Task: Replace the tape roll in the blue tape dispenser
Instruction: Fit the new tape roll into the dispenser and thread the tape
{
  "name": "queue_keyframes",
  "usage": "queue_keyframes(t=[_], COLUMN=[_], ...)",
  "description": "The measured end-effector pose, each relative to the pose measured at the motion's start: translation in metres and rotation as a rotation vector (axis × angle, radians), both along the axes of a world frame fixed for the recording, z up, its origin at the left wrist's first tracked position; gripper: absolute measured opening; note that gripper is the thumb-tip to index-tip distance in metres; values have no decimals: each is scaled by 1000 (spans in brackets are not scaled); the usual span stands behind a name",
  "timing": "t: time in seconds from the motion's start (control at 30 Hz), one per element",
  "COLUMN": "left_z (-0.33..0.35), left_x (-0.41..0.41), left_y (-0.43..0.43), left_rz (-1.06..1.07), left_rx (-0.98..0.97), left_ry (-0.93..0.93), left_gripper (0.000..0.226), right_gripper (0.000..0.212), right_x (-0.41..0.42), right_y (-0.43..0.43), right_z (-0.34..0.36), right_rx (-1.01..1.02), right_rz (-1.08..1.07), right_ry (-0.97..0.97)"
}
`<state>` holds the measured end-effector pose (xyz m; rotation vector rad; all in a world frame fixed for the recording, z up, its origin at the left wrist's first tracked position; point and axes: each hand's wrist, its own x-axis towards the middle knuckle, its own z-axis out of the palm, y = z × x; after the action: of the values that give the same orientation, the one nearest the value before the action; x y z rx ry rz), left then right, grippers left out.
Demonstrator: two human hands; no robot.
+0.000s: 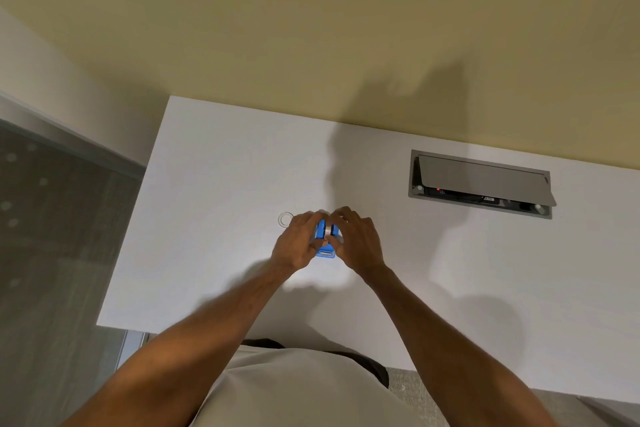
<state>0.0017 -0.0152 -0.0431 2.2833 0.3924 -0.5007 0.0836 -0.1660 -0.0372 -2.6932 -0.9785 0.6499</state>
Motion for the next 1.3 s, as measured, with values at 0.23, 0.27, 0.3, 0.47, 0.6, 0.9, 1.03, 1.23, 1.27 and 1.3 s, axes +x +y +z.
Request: queue_keyframes(t=[0.23, 0.27, 0.3, 0.47, 0.6, 0.9, 1.03, 1.23, 1.27, 1.3], left_z=[1, 1, 1, 2, 2, 0, 1, 1, 1, 1], left_x=[3, 4, 4, 4, 6, 6, 5, 7, 7, 7], left_y=[2, 2, 3, 5, 6, 5, 6, 6, 6, 6], left_rz=[1, -5, -11, -24, -27, -54, -63, -76, -76, -74], left_rx=[12, 15, 18, 31, 53, 103, 112, 111, 108, 103], left_ry=[15, 17, 19, 33, 37, 57, 47, 65, 63, 61], left_gripper=[50, 49, 48, 45, 43, 51, 50, 52, 52, 51], right_gripper=[39, 37, 36, 26, 32, 27, 23, 30, 29, 27], right_x=[1, 0, -1, -10, -20, -16, -10, -2, -2, -3], right_y=[2, 2, 2, 3, 5, 9, 10, 8, 7, 6], right_z=[1, 1, 0, -2, -7, -4, -8, -8, -8, -8], right_rx=[-25, -23, -19, -38, -52, -8, -109, -88, -89, -93], right_rz=[36, 31, 24, 56, 70, 96, 146, 179, 182, 184], right_ry=[-59, -66, -68, -201, -234, -327, -273, -196, -200, -205])
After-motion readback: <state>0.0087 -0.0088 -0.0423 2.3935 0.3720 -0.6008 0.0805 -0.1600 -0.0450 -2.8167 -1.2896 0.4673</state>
